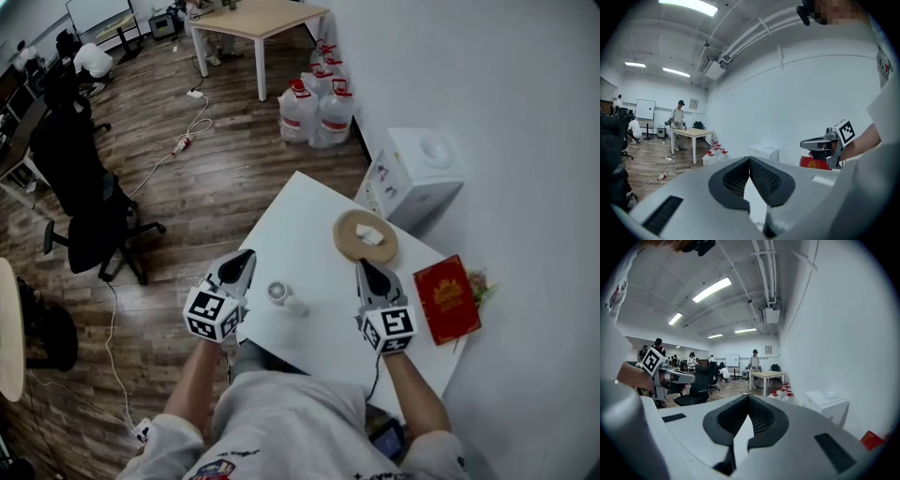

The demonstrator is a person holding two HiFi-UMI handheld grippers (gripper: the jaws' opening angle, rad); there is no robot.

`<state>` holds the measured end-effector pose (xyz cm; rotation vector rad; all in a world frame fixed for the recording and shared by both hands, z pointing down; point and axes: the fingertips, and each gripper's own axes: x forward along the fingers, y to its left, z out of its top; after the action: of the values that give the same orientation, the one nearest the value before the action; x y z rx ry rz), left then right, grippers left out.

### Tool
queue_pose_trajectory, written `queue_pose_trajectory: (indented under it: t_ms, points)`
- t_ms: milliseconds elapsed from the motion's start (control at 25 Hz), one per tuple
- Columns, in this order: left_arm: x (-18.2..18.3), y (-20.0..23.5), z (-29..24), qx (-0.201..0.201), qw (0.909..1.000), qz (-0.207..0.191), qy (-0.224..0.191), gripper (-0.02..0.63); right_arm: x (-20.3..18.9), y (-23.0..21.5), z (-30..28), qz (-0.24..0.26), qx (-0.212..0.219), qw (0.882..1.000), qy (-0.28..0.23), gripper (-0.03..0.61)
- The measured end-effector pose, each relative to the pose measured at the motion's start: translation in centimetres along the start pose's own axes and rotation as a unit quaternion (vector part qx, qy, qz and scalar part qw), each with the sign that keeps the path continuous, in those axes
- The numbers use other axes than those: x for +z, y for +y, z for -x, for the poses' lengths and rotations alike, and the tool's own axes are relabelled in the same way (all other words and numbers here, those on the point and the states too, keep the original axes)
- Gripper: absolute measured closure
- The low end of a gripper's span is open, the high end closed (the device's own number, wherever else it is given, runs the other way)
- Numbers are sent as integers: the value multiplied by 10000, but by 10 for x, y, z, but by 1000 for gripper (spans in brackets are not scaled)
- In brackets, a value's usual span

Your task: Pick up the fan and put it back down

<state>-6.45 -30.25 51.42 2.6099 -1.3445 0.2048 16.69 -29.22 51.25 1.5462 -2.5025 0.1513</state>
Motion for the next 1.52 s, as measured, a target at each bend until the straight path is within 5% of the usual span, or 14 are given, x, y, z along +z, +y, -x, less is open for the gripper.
queue_pose_trajectory:
  t_ms: [1520]
  points:
    - [-21, 12, 12, 150, 9997, 158, 119, 609, -12, 24, -5, 28, 165, 9999, -27, 575]
